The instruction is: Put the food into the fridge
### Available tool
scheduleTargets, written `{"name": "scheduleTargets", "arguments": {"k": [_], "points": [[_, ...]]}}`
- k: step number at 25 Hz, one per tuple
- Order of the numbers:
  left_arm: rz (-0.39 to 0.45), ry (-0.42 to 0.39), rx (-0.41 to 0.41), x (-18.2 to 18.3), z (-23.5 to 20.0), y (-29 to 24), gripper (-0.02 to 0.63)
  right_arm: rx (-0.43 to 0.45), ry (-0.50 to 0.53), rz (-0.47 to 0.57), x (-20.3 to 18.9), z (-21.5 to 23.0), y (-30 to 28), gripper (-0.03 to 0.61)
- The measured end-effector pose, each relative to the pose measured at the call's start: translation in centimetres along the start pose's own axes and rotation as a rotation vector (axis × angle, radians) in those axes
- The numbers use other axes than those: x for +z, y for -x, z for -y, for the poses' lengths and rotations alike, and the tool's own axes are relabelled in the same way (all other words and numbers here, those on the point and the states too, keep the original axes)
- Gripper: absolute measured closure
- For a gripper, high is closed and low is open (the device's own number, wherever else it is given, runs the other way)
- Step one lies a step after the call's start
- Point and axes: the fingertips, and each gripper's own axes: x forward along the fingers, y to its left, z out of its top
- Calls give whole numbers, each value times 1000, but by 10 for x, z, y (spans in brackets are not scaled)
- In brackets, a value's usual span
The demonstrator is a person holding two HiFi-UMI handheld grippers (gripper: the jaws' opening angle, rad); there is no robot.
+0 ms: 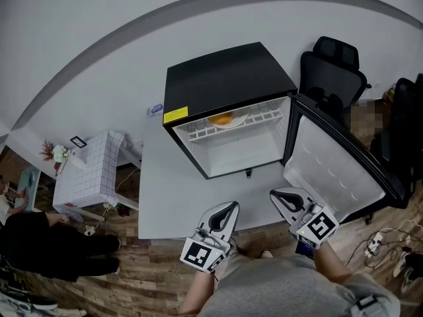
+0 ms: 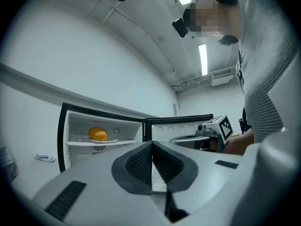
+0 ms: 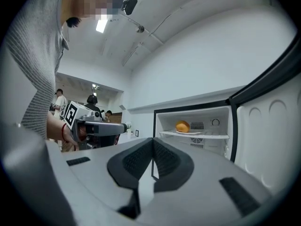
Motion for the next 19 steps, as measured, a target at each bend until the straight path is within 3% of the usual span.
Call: {"name": "scheduleTargets", "arguments": {"k": [19], "points": [[-33, -11, 7, -4, 0, 7, 603, -4, 2, 0, -2, -4, 4, 566]]}}
